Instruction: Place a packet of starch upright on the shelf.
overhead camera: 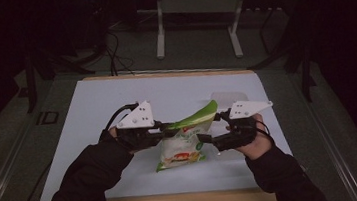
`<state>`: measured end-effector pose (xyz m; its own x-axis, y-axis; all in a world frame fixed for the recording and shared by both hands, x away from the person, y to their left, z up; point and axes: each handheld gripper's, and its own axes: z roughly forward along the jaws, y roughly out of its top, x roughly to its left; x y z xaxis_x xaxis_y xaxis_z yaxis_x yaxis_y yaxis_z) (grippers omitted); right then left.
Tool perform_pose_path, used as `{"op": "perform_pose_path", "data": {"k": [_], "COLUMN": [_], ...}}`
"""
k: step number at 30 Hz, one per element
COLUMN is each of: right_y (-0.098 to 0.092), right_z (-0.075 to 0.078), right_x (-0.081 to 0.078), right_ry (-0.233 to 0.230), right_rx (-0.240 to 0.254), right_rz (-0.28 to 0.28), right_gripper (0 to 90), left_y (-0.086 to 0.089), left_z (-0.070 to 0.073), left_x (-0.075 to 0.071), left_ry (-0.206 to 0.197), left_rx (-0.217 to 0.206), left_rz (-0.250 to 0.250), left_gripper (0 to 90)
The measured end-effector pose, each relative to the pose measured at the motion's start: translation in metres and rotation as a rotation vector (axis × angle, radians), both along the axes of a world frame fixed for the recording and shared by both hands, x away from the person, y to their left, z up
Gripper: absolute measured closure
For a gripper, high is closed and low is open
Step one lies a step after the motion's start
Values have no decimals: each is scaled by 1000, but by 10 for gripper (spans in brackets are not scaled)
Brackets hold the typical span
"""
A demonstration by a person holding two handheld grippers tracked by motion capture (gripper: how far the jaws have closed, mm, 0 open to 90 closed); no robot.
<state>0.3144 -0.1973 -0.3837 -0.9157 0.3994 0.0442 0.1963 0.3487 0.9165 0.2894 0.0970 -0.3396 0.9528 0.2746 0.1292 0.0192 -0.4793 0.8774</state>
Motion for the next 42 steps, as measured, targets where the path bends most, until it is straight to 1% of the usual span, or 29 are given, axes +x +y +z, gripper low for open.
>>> {"op": "perform_pose_path", "data": {"k": [1, 2, 3, 4, 5, 6, 7, 8, 10, 12, 13, 14, 15, 17, 18, 19, 20, 22, 26, 27, 28, 29, 31, 33, 37, 39, 40, 41, 42], "right_y": [1, 2, 3, 3, 4, 5, 4, 3, 1, 1, 2, 3, 3, 5, 6, 6, 5, 4, 2, 1, 0, -1, -3, -6, -16, -20, -22, -22, -24], "right_z": [1, 1, 1, 2, 2, 2, 2, 3, 3, 3, 4, 5, 7, 11, 13, 14, 16, 19, 27, 30, 32, 34, 38, 41, 47, 51, 53, 53, 54], "right_x": [1, 1, 2, 2, 2, 2, 3, 4, 6, 4, 3, 1, 0, -2, -3, -2, -2, -2, -4, -3, -3, -3, -2, -1, 4, 6, 7, 7, 8], "right_ry": [4, 7, 7, 20, 26, 36, 52, 64, 89, 80, 61, 28, 11, -6, -9, 4, -1, 4, -16, -18, -23, -27, -30, -37, -30, -34, -35, -35, -39], "right_rx": [-11, -16, -17, -24, -27, -34, -43, -59, -50, -51, -62, -79, -93, -114, -122, -121, -121, -106, -97, -94, -95, -98, -99, -99, -63, -53, -47, -47, -42], "right_rz": [8, 13, 20, 38, 51, 63, 70, 67, 75, 66, 63, 61, 54, 38, 34, 31, 34, 39, 27, 22, 20, 15, 2, -20, -57, -71, -81, -81, -87], "right_gripper": [286, 297, 326, 367, 385, 433, 514, 576, 696, 756, 773, 788, 813, 820, 825, 827, 830, 836, 840, 841, 842, 843, 845, 846, 846, 846, 846, 846, 846], "left_y": [-2, -3, -5, -6, -7, -8, -9, -9, -10, -11, -11, -11, -11, -11, -10, -10, -9, -7, -4, -3, -1, 1, 4, 7, 13, 16, 17, 17, 19], "left_z": [0, 1, 2, 2, 2, 2, 2, 2, 1, 0, 0, 1, 1, 2, 2, 3, 4, 5, 6, 6, 6, 6, 6, 4, -4, -8, -10, -10, -14], "left_x": [-1, 0, 0, -1, 0, 0, 0, 1, 2, 3, 4, 4, 4, 5, 5, 5, 5, 5, 7, 7, 8, 9, 9, 10, 12, 12, 12, 12, 12], "left_ry": [-13, -8, -8, -20, -13, -15, -24, -7, -4, 0, 2, -1, -1, 0, 0, 2, -3, 2, -9, -3, -1, 1, 6, 14, 50, 69, 68, 68, 60], "left_rx": [2, -7, -6, -8, -11, -5, -2, -6, -14, -18, -18, -18, -20, -23, -24, -26, -30, -43, -67, -79, -95, -112, -123, -134, -176, -207, -205, -205, -199], "left_rz": [4, 5, -1, 10, 4, 5, 17, 8, 18, 16, 14, 16, 20, 24, 26, 22, 23, 22, 41, 45, 49, 58, 68, 80, 111, 123, 140, 140, 165], "left_gripper": [833, 833, 833, 833, 833, 833, 833, 833, 833, 832, 832, 832, 831, 830, 829, 828, 826, 817, 789, 778, 754, 707, 630, 502, 323, 228, 175, 141, 141]}}
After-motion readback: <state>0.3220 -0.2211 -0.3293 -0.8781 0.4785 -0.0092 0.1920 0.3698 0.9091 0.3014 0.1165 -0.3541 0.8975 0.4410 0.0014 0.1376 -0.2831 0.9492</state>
